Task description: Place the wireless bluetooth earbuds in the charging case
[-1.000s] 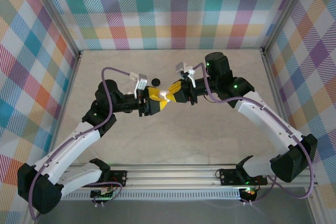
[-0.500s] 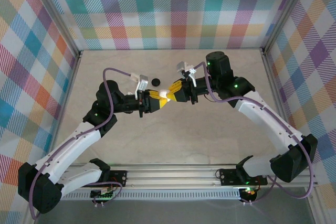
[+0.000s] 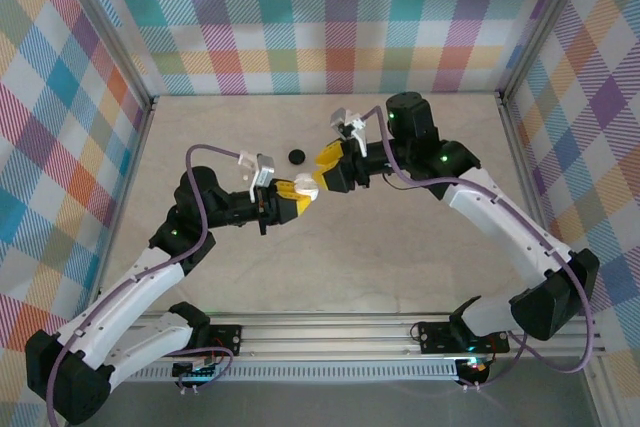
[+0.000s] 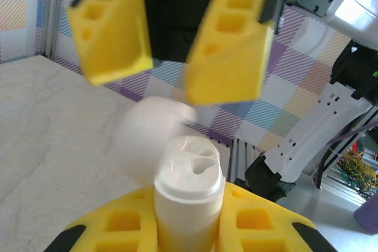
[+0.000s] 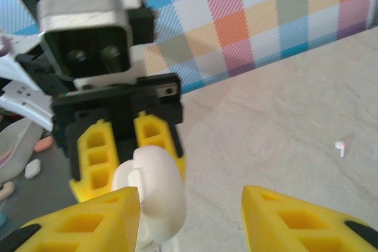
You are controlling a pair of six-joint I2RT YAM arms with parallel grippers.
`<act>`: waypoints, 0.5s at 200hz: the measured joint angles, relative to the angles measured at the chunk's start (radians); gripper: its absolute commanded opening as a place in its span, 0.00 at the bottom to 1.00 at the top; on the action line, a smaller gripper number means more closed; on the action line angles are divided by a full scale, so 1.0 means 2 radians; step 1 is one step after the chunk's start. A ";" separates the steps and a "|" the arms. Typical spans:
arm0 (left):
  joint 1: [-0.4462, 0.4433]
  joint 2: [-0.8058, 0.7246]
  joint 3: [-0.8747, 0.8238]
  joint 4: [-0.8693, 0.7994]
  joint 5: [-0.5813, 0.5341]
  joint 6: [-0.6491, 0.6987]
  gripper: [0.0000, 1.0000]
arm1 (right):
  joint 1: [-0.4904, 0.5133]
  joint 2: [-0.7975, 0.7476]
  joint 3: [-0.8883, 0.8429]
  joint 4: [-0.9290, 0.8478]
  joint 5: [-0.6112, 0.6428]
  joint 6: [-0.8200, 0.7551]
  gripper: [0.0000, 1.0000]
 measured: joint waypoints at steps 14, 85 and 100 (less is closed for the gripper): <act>0.000 -0.002 -0.002 -0.001 0.001 0.005 0.00 | 0.000 0.009 0.005 0.000 0.006 0.009 0.48; 0.000 -0.013 -0.017 -0.012 -0.027 0.024 0.00 | -0.001 0.030 0.019 -0.019 0.021 0.049 0.52; 0.000 -0.021 -0.026 -0.017 -0.041 0.027 0.00 | -0.004 0.033 0.032 -0.028 0.030 0.061 0.52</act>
